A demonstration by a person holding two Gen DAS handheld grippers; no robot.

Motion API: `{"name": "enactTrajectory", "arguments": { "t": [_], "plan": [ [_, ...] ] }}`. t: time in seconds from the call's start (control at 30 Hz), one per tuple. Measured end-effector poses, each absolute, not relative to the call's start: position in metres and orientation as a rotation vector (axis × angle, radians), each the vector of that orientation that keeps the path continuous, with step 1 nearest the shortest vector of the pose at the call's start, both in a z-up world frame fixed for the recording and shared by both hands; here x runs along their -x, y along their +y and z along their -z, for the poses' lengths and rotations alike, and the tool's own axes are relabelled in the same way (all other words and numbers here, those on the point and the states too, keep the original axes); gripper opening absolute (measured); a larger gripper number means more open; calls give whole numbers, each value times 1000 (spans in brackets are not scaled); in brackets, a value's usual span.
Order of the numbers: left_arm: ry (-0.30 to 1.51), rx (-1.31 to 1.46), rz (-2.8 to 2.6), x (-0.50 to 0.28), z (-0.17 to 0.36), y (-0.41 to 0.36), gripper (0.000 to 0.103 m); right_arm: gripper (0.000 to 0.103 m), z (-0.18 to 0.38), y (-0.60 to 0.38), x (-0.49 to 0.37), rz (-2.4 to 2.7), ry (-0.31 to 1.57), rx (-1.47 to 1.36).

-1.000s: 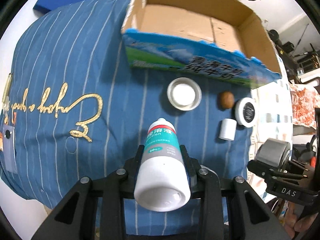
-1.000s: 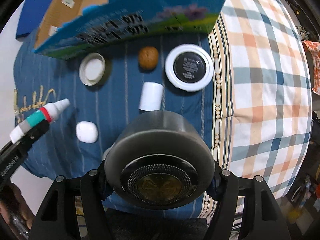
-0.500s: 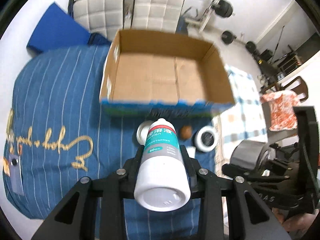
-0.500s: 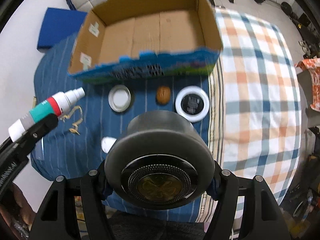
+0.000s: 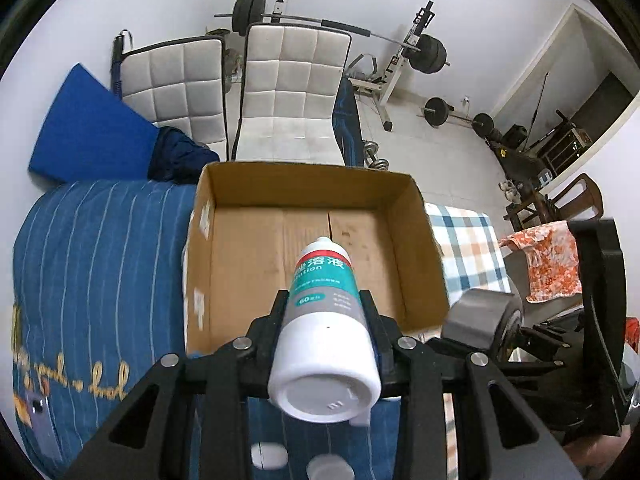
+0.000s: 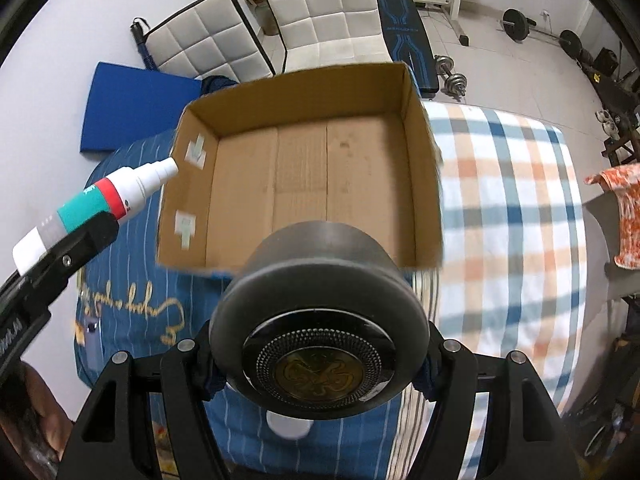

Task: Organize rigid objects
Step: 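Carry the spray bottle and silver tin into the cardboard box with both tools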

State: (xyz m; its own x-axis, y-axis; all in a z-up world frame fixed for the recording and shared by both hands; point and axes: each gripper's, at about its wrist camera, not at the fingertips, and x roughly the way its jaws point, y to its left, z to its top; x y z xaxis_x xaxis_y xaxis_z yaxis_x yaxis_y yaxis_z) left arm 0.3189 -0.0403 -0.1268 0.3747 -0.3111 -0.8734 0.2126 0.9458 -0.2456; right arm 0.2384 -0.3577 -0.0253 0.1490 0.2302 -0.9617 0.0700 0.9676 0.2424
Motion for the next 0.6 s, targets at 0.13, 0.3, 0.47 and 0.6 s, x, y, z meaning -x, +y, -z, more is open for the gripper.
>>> {"name": "enactTrajectory", "arguments": {
  "t": [0.13, 0.3, 0.47, 0.6],
  "plan": [
    [1172, 116, 341, -364, 155, -44, 30, 72, 52, -352, -294, -87, 1425, -220],
    [1228, 155, 347, -425, 205, -47, 30, 72, 98, -349, -349, -67, 1441, -203],
    [1297, 182, 379, -459, 256, -56, 30, 72, 154, -347, -393, -40, 1499, -193],
    [1377, 179, 364, -463, 298, -60, 30, 72, 190, -341, -413, -28, 1541, -148]
  ]
}}
